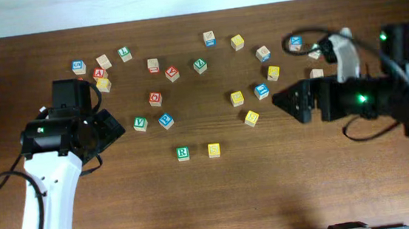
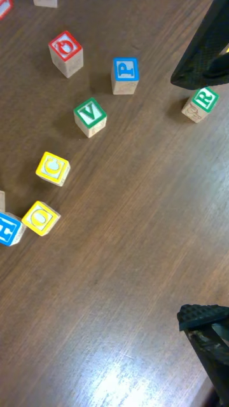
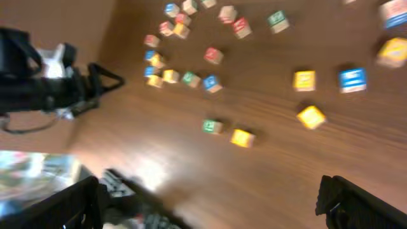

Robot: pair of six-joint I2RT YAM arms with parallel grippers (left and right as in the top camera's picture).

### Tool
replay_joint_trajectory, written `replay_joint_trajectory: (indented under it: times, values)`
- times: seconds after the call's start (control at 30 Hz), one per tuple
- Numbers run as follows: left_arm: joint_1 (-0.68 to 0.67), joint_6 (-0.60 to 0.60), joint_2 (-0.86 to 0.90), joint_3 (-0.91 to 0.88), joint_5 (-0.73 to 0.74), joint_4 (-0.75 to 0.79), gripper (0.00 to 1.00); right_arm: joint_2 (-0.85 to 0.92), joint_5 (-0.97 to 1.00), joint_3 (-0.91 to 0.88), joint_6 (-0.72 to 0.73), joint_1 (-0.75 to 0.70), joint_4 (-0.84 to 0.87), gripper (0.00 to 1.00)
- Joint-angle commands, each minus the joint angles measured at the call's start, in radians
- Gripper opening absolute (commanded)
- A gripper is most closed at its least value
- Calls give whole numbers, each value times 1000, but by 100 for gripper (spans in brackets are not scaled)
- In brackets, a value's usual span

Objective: Spell out RSS

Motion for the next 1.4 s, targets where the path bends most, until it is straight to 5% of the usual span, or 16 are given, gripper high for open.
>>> replay_joint_trajectory:
  times: [0.0,0.13,0.23,0.37,0.5,0.67,0.83,0.93,0.97,1.23,1.37]
  values:
    - [3,11,-2,4,-4,0,99,113,446,17,446,134,-2,98]
    - [3,11,-2,4,-4,0,99,409,809,17,904,391,7,98]
    - [3,11,-2,4,-4,0,99,680,790,17,905,406,96,98]
    - [3,11,-2,4,-4,0,99,846,641,17,705,329,204,96]
    - [3,11,-2,4,-4,0,99,857,587,-37,631,259,243,76]
    - [3,11,-2,4,-4,0,99,857,510,-138,534,261,330,72]
    - [3,11,-2,4,-4,0,99,856,518,-150,534,262,335,40]
    - [3,11,-2,4,-4,0,99,856,533,-150,522,262,335,38]
    - [3,11,-2,4,-4,0,99,856,533,-148,504,262,335,29]
    - [3,11,-2,4,-4,0,99,700,525,-143,364,267,182,26]
    - [3,11,-2,4,-4,0,99,644,555,-160,347,456,88,28]
